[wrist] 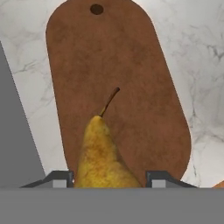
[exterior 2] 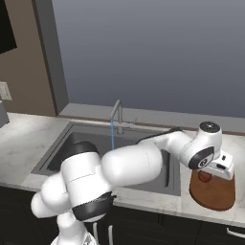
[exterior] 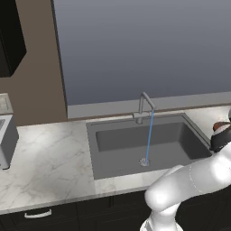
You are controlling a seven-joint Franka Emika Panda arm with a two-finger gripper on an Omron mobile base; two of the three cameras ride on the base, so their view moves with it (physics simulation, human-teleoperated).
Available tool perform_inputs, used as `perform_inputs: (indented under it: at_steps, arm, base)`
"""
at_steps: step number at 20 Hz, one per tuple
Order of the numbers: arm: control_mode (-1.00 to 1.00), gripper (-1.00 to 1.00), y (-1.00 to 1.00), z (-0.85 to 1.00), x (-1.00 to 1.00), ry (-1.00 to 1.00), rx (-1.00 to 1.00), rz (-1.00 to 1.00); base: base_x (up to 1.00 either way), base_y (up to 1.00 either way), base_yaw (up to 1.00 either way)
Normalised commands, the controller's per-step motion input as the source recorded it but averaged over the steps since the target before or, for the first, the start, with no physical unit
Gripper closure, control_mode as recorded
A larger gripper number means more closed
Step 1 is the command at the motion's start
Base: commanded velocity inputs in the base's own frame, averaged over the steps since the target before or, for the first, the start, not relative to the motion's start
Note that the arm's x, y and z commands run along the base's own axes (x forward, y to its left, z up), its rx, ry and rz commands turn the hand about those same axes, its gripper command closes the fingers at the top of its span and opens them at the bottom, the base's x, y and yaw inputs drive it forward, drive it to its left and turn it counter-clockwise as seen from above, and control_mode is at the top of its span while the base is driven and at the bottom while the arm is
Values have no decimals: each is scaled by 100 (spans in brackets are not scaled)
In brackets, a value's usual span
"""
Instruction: Pick the pear from the sink and place it on the cutting board to airdry. Then turn off the sink faucet.
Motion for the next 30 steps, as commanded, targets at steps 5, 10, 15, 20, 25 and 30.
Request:
perform_inputs:
  at_steps: [5, 10, 15, 20, 25, 30]
  arm:
    - [-100, 100, -4, -24, 5, 5, 0, 0]
    - [-100, 100, -11, -24, 0, 7, 1, 0]
    - [-100, 100, -11, -18, 1, 6, 6, 0]
    - [-100, 100, -11, -16, 0, 4, 7, 0]
    - [-100, 100, -9, -17, 0, 4, 6, 0]
    - [-100, 100, -4, -17, 5, 4, 4, 0]
  base:
    - [0, 0, 0]
    - [0, 0, 0]
    - [0, 0, 0]
    - [0, 0, 0]
    - [0, 0, 0]
    - [0, 0, 0]
